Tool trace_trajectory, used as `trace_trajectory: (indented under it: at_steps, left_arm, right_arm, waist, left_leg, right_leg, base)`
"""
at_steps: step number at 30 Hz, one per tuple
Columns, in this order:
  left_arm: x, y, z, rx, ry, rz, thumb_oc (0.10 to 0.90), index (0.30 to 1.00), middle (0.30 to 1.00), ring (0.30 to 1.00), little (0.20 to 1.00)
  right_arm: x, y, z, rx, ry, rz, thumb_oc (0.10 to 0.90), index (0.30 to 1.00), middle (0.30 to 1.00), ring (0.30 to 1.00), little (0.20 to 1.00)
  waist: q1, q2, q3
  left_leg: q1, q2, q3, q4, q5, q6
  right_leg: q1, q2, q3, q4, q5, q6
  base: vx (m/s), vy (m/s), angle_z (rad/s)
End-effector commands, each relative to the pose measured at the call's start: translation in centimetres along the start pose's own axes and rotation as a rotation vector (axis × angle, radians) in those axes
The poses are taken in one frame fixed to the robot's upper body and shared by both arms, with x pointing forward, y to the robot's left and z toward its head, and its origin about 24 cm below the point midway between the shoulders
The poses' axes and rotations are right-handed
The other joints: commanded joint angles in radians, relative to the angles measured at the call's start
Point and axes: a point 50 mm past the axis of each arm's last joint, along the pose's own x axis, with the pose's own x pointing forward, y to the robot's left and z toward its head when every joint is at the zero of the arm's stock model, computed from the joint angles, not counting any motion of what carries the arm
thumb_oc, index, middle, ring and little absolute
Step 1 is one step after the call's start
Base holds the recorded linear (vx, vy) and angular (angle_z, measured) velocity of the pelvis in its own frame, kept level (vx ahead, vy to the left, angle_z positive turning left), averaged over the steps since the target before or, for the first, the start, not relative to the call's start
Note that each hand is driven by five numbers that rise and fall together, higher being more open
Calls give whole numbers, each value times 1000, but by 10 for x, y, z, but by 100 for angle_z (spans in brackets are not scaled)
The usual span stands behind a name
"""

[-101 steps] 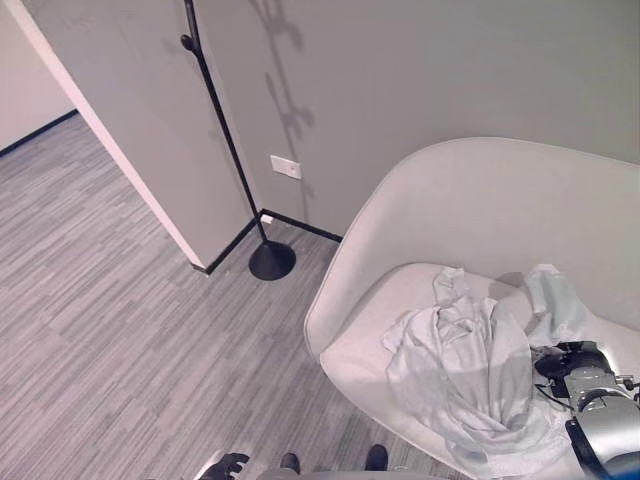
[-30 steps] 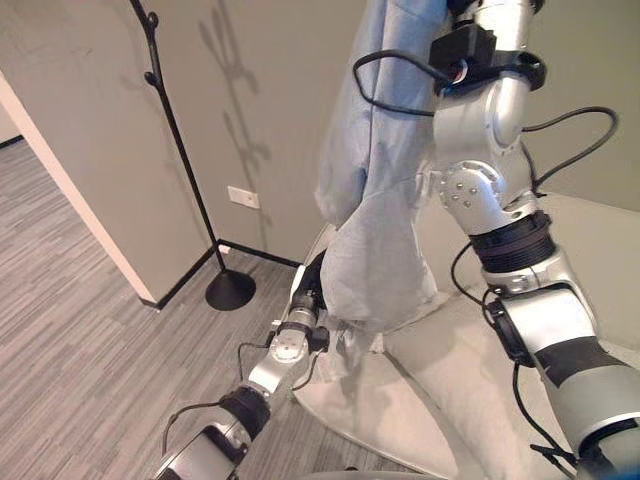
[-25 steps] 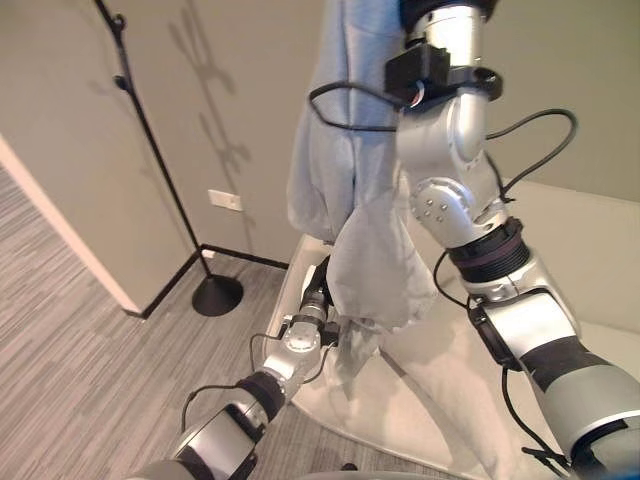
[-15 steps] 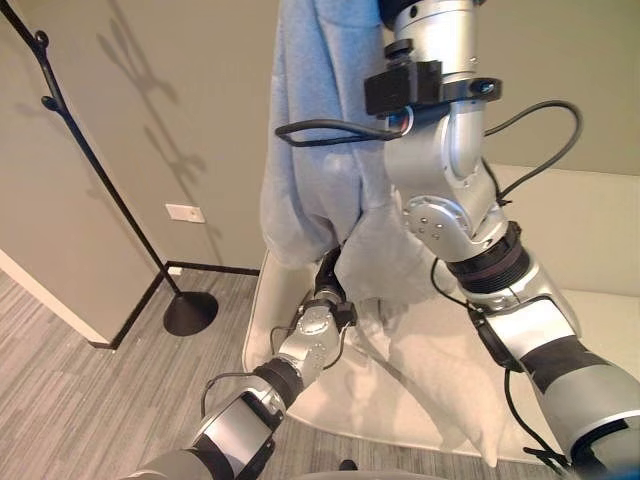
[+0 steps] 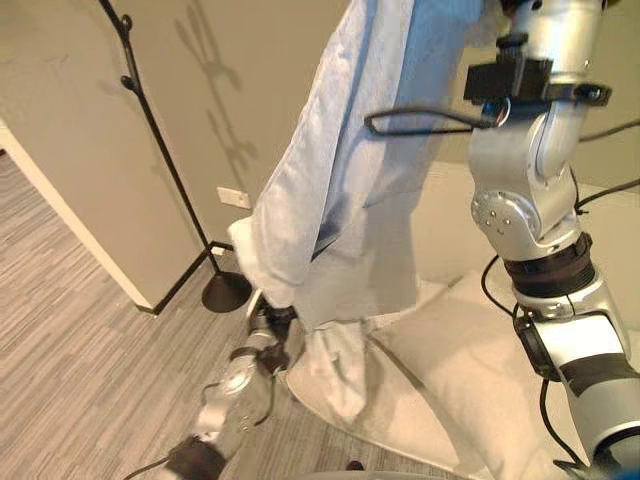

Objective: Hang the clothes on the sofa on the clothes rack.

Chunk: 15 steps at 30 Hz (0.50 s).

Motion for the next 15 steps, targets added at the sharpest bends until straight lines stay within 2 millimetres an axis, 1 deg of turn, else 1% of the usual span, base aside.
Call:
trace_trajectory:
  at_steps: [1,2,3,4,5,7,9,10,11,12,13,14,15]
  left_arm:
    - [-1,0,61,83,-294,-47,400,300,300,300,300]
    - [-7,10,66,79,-321,1,400,300,300,300,300]
    - [-17,30,77,58,-379,91,400,300,300,300,300]
    - [-17,30,77,59,-379,91,400,300,300,300,300]
    - [-24,37,84,24,-427,133,400,300,300,300,300]
    - [-26,38,97,-3,-496,136,400,300,300,300,300]
    - [-26,32,104,-27,-538,109,400,300,300,300,300]
    - [-26,32,104,-26,-538,109,400,300,300,300,300]
    - [-26,28,107,-24,-555,93,400,300,300,300,300]
    - [-26,23,111,-6,-577,72,400,300,300,300,300]
    - [-24,18,110,16,-568,42,400,300,300,300,300]
    - [-22,12,108,38,-554,4,400,300,300,300,300]
    - [-21,2,108,43,-555,-52,400,300,300,300,300]
  right_arm:
    - [15,-9,24,-57,-123,27,400,300,300,300,300]
    - [4,-17,21,-71,-91,13,400,300,300,300,300]
    - [-29,-35,13,-110,2,-34,400,300,300,300,300]
    - [-29,-35,13,-110,1,-35,400,300,300,300,300]
    - [-66,-48,8,-120,100,-85,400,300,300,300,300]
    - [-99,-64,0,-155,215,-155,400,300,300,300,300]
    - [-127,-77,-4,-196,325,-214,400,300,300,300,300]
    - [-127,-77,-4,-196,324,-214,400,300,300,300,300]
    - [-140,-82,-4,-222,370,-239,400,300,300,300,300]
    - [-149,-85,-3,-238,396,-255,400,300,300,300,300]
    - [-162,-90,-3,-258,449,-267,400,300,300,300,300]
    - [-173,-95,1,-294,489,-276,400,300,300,300,300]
    - [-179,-97,6,-319,509,-278,400,300,300,300,300]
  waist:
    - [48,-53,26]
    - [53,-57,29]
    - [62,-66,43]
    - [61,-69,42]
    - [60,-84,61]
    - [54,-103,85]
    - [51,-111,91]
    - [49,-112,89]
    - [50,-109,87]
    - [50,-108,82]
    - [53,-102,72]
    - [48,-101,60]
    - [36,-101,55]
  left_leg:
    - [-8,-34,-32,88,-66,10]
    - [-19,-40,-50,87,-75,15]
    - [-30,-18,-58,60,-79,10]
    - [-32,-21,-58,57,-75,11]
    - [-30,24,-53,-8,-41,3]
    - [-45,70,-50,-64,15,3]
    - [-87,113,-60,-64,37,-3]
    - [-91,111,-63,-64,40,-2]
    - [-107,128,-66,-64,45,-7]
    - [-127,128,-81,-64,51,-10]
    - [-127,121,-81,-64,29,-6]
    - [-154,104,-86,-13,-17,-3]
    - [-198,63,-87,88,-94,9]
  right_leg:
    - [95,-70,26,11,-147,59]
    - [88,-75,25,11,-145,62]
    - [80,-81,6,11,-144,66]
    - [78,-84,6,11,-143,67]
    - [78,-104,-22,11,-148,73]
    - [79,-129,-47,11,-149,82]
    - [81,-152,-68,11,-152,92]
    - [79,-154,-70,11,-151,92]
    - [87,-170,-82,11,-157,101]
    - [96,-189,-93,11,-153,109]
    - [108,-210,-110,11,-151,123]
    - [125,-241,-132,11,-145,137]
    - [136,-285,-147,11,-113,152]
  base:
    - [-27,134,21]
    - [-14,291,18]
    - [-7,229,18]
    - [17,352,27]
    - [18,327,32]
    - [14,427,69]
    - [31,376,67]
    - [81,413,42]
    - [106,467,39]
    - [223,760,40]
    - [288,858,34]
    - [319,931,35]
    - [315,1055,60]
